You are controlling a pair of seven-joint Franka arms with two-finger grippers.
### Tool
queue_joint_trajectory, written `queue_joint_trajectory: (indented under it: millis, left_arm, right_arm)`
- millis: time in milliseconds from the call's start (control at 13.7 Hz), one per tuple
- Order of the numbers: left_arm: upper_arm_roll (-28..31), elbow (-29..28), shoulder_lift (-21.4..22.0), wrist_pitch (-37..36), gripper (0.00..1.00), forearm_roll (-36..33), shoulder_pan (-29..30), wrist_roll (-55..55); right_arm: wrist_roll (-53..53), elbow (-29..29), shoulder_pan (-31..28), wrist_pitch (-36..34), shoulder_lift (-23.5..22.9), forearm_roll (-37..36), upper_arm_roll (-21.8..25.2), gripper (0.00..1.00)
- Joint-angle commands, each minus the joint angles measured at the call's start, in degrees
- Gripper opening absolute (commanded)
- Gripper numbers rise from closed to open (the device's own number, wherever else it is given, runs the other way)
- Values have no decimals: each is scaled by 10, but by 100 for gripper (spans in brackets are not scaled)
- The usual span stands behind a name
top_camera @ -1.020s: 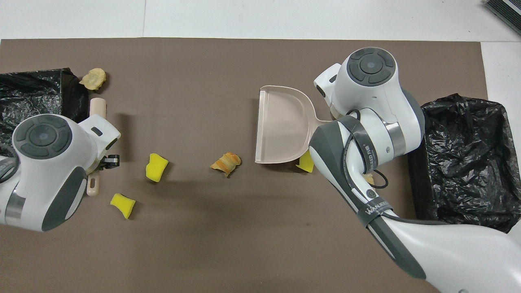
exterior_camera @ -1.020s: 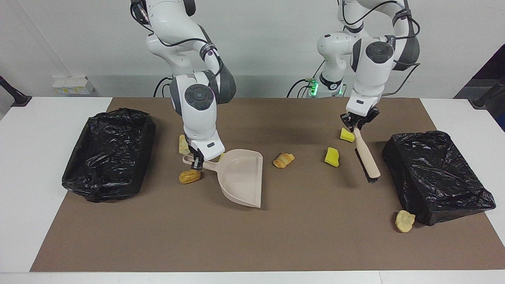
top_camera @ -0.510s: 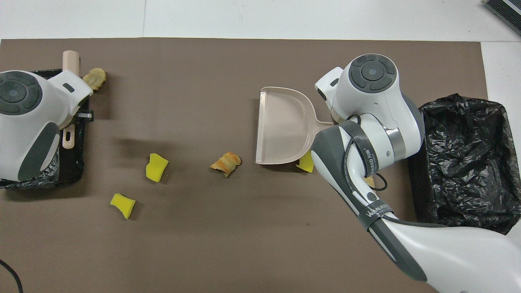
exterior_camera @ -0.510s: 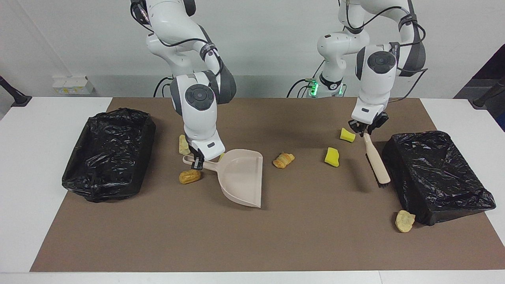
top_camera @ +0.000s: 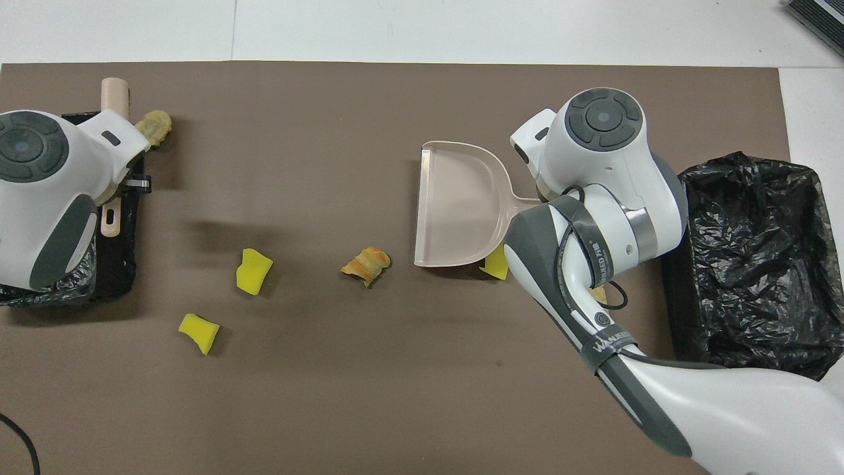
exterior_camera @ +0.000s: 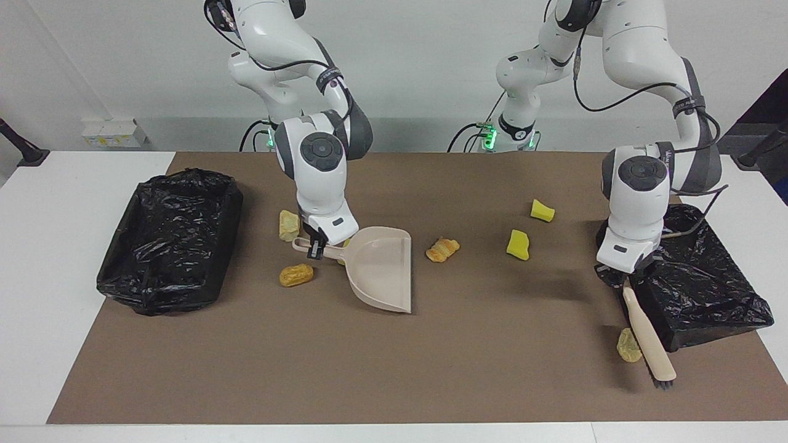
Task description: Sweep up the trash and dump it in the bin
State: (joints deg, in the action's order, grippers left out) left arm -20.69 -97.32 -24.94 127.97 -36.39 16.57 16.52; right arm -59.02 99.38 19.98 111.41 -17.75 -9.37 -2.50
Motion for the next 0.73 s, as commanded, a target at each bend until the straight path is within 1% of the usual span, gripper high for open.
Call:
queue_joint_trajectory:
  millis: [0, 146, 219, 291, 437, 656]
  left_arm:
    - [-7, 0, -6, -2, 0, -25, 4, -10]
    - [-9, -31, 3, -2, 0, -18, 5, -12]
    - [-10, -44, 8, -2, 0, 2, 5, -17]
    - [-11, -51, 13, -6, 0, 35, 0, -18]
    - [-24, -48, 21, -48, 0, 75, -15, -18]
    - [-67, -47, 55, -130, 0, 128, -17, -15]
  right_arm:
    - [-25, 32, -4, 17, 23, -7, -3, 0]
    - [-21, 41, 8, 24, 18, -6, -3, 0]
    - [-18, 41, 9, 26, 16, -6, -3, 0]
    - [-18, 41, 9, 26, 16, -6, -3, 0]
    - [-15, 41, 9, 28, 16, -6, -3, 0]
    - [-9, 41, 9, 28, 16, -6, -3, 0]
